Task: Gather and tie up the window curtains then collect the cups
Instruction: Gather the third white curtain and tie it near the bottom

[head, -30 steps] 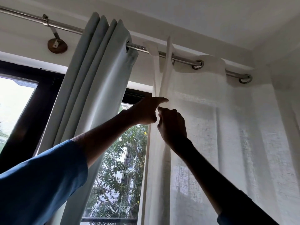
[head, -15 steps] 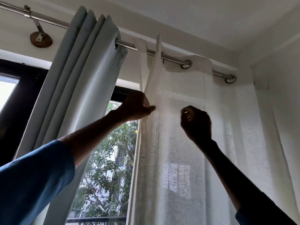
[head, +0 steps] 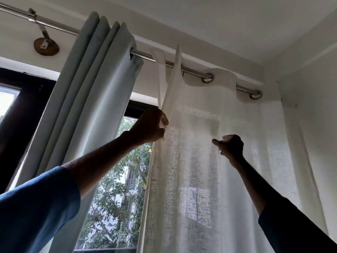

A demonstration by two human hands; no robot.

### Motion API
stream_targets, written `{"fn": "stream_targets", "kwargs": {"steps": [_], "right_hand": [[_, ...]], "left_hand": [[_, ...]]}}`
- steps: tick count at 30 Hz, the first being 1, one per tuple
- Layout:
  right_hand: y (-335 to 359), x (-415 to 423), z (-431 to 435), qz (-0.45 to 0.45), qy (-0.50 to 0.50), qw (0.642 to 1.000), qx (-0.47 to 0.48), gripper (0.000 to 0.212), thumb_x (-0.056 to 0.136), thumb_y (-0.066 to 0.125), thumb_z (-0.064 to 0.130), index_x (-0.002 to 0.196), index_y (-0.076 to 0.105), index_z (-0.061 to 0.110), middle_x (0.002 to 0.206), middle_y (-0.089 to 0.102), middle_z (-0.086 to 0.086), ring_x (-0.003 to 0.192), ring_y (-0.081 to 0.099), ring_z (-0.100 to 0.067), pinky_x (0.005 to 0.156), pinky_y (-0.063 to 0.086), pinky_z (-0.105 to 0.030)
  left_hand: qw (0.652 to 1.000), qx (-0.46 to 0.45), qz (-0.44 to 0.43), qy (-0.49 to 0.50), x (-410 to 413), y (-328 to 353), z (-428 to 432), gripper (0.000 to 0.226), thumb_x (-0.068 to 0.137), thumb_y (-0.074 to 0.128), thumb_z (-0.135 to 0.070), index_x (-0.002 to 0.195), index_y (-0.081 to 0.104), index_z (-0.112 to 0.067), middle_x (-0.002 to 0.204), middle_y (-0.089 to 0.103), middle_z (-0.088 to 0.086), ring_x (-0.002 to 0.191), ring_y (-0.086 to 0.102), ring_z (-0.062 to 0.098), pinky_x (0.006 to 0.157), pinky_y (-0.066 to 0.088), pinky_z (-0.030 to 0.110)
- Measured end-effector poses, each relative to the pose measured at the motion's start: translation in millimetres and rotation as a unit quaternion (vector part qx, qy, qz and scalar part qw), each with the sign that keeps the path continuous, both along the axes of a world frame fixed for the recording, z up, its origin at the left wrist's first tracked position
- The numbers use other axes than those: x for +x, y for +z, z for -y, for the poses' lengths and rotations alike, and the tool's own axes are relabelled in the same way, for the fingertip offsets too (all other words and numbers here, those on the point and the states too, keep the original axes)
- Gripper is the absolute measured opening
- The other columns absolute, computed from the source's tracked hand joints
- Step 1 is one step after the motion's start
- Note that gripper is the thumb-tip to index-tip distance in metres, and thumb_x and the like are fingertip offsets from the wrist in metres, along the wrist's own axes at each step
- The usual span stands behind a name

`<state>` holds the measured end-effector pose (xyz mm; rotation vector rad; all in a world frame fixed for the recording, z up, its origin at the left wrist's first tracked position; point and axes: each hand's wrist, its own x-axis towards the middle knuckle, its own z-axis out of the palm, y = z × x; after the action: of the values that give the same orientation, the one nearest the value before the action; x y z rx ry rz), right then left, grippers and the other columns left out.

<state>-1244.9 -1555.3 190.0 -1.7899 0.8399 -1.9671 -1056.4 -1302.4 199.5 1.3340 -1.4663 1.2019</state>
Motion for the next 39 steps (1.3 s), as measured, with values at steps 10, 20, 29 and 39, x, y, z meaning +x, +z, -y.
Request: {"fn": "stream_targets", "kwargs": {"steps": [10,20,29,39], "right_hand": [[-3,32,-99,-0.049,-0.067,0.987,-0.138,0.02,0.082,0.067,0.021,0.1,0.076,0.018,0.111,0.073,-0.006,0.108,0.066,-0.03,0.092,0.049,-0.031],[11,84,-195,-0.065,0.03,0.945,-0.319,0.032,0.075,0.057,0.007,0.049,0.038,0.011,0.043,0.034,-0.001,0.043,0.035,-0.014,0.05,0.035,-0.027],[-32,71,-138,-0.037,0.008,0.975,-0.217,0.008,0.081,0.069,0.024,0.083,0.075,0.019,0.08,0.074,0.014,0.074,0.07,-0.007,0.07,0.047,-0.021],[-28,71,-151,-0.019,0.04,0.964,-0.262,0.012,0.087,0.073,0.029,0.095,0.079,0.022,0.101,0.077,0.007,0.085,0.074,-0.012,0.083,0.059,-0.033]], "left_hand": [[1.0,-0.01,0.007,-0.008,9,-7,-3,0.032,0.082,0.071,-0.006,0.113,0.069,-0.011,0.097,0.063,0.001,0.088,0.058,0.015,0.079,0.04,0.021],[0.999,-0.047,0.0,0.012,30,-6,-4,0.034,0.08,0.067,-0.008,0.114,0.068,-0.006,0.109,0.068,0.015,0.104,0.061,0.03,0.088,0.043,0.027],[0.993,0.093,0.051,-0.048,3,-16,-15,0.066,0.088,0.061,0.0,0.148,0.039,-0.015,0.103,0.073,0.001,0.074,0.064,-0.003,0.078,0.053,0.018],[0.985,0.137,0.101,-0.004,-26,-11,-8,0.077,0.085,0.059,0.009,0.153,0.036,-0.018,0.093,0.071,0.01,0.059,0.058,-0.001,0.052,0.04,0.003]]}}
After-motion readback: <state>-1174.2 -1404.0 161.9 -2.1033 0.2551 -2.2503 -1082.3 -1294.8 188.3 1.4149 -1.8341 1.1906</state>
